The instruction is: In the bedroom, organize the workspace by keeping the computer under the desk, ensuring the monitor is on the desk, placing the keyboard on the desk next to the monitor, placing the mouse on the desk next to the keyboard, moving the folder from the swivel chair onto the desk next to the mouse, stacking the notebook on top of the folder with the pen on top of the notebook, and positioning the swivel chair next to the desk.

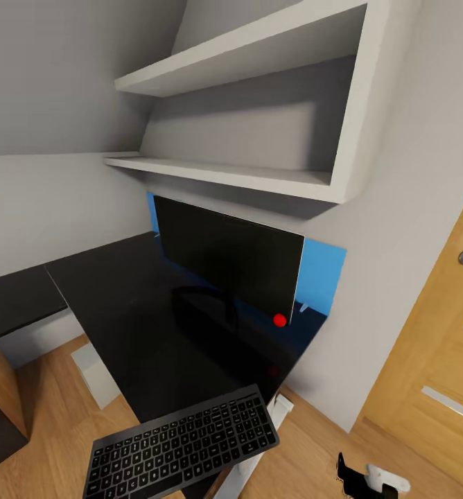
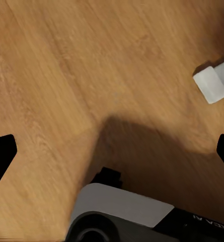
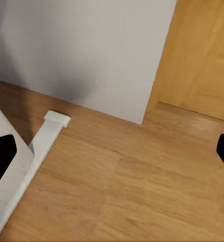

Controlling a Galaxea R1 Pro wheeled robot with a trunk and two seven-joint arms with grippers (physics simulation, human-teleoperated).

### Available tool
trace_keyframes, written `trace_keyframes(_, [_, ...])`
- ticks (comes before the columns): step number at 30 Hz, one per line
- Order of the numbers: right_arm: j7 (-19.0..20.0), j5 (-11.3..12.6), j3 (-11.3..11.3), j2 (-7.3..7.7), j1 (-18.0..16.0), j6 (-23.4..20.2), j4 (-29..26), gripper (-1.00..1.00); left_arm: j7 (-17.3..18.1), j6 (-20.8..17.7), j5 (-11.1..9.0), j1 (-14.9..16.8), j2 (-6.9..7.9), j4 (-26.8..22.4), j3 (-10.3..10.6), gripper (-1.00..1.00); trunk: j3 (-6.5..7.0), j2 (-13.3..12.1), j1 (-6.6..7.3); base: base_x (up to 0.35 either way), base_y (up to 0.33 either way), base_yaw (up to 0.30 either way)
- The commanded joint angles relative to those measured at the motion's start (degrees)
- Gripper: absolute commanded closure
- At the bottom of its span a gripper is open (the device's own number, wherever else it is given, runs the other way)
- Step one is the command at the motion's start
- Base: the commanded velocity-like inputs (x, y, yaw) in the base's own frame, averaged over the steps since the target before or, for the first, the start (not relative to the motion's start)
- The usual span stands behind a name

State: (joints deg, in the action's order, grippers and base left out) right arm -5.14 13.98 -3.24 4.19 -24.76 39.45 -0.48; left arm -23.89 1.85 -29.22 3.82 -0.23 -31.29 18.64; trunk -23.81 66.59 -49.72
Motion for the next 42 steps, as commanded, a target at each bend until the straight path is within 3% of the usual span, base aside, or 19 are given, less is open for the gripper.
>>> trace_keyframes(1, [-0.1, -0.3, -0.2, 0.18, -0.1, 0.1, -0.5, -1.0, -0.4, 0.1, -0.6, 0.1, 0.15, 0.0, -0.2, -1.0, -0.06, 0.0, 0.0, 0.0, 0.0, 0.0])
trace_keyframes(5, [-0.8, -0.6, -0.1, 1.58, -0.2, -1.7, -6.9, -1.0, -0.3, -2.3, -0.9, 0.1, 0.42, 0.0, -5.3, -1.0, -0.06, 0.0, 0.0, 0.0, 0.0, 0.0])
trace_keyframes(6, [-1.5, -0.6, -0.1, 2.83, -0.3, -6.4, -11.9, -1.0, -0.2, -5.1, -0.9, 0.2, 0.58, 0.0, -7.5, -1.0, -0.06, 0.0, 0.0, 0.0, 0.0, 0.0])
trace_keyframes(8, [-1.7, -0.6, -0.1, 3.88, -0.5, -11.2, -15.5, -1.0, -0.2, -6.5, -1.0, 0.2, 0.81, 0.0, -8.6, -1.0, -0.06, 0.0, 0.0, 0.0, 0.0, 0.0])
trace_keyframes(9, [-1.8, -0.4, -0.2, 5.1, -1.1, -17.0, -19.2, -1.0, -0.2, -7.4, -1.0, 0.4, 1.11, 0.0, -9.6, -1.0, -0.06, 0.0, 0.0, 0.0, 0.0, 0.0])
trace_keyframes(11, [-1.8, -0.3, -0.2, 6.19, -1.8, -23.5, -23.2, -1.0, -0.2, -7.9, -1.1, 0.4, 1.4, 0.0, -10.4, -1.0, -0.06, 0.0, 0.0, 0.0, 0.0, 0.0])
trace_keyframes(12, [-1.8, -0.2, -0.3, 6.95, -2.4, -30.2, -27.5, -1.0, -0.2, -8.3, -1.2, 0.5, 1.71, 0.0, -10.9, -1.0, -0.06, 0.0, 0.0, 0.0, 0.0, 0.0])
trace_keyframes(16, [-1.9, 0.1, -0.4, 7.74, -3.5, -42.2, -36.4, -1.0, -0.2, -8.8, -1.3, 0.5, 2.79, 0.0, -11.5, -1.0, -0.06, 0.0, 0.0, 0.0, 0.0, 0.0])
trace_keyframes(18, [-1.8, 1.7, -0.5, 8.02, -4.1, -52.3, -44.7, -1.0, -0.2, -8.9, -1.5, 0.6, 4.16, 0.1, -11.9, -1.0, -0.06, 0.0, 0.0, 0.0, 0.0, 0.0])
trace_keyframes(20, [-1.6, 3.6, -0.6, 8.12, -4.2, -56.7, -48.0, -1.0, -0.2, -8.8, -1.5, 0.6, 4.55, 0.5, -12.1, -1.0, -0.06, 0.0, 0.0, 0.0, 0.0, 0.0])
trace_keyframes(23, [0.8, 10.5, -0.6, 8.36, -4.3, -65.4, -52.3, -1.0, -0.1, -8.4, -1.4, 0.6, 5.01, 1.8, -12.2, -1.0, -0.06, 0.0, 0.0, 0.0, 0.0, 0.0])
trace_keyframes(29, [7.6, 16.5, -0.2, 8.56, -4.4, -71.0, -52.9, -1.0, -0.1, -7.6, -1.1, 0.6, 4.99, 2.5, -11.9, -1.0, -0.06, 0.0, 0.0, 0.0, 0.0, 0.0])
trace_keyframes(32, [10.1, 17.3, 0.1, 8.57, -4.4, -72.9, -51.7, -1.0, 0.0, -6.1, -1.0, 0.6, 4.85, 2.5, -11.7, -1.0, -0.06, 0.0, 0.0, 0.0, 0.0, 0.0])
trace_keyframes(36, [15.6, 18.0, 0.4, 8.61, -4.4, -77.3, -48.6, -1.0, 0.2, 0.2, -0.9, 0.6, 4.37, 2.7, -10.8, -1.0, -0.06, 0.0, 0.0, 0.0, 0.0, 0.0])
trace_keyframes(39, [18.5, 18.1, 0.4, 8.67, -4.4, -78.2, -47.6, -1.0, 0.2, 2.3, -0.9, 0.6, 4.26, 2.7, -10.4, -1.0, -0.06, 0.0, 0.0, 0.0, 0.0, 0.0])
trace_keyframes(42, [24.0, 18.1, 0.5, 8.71, -4.4, -79.9, -45.5, -1.0, 0.2, 4.0, -0.9, 0.6, 3.8, 2.7, -10.0, -1.0, -0.06, 0.0, 0.0, 0.0, 0.0, 0.0])
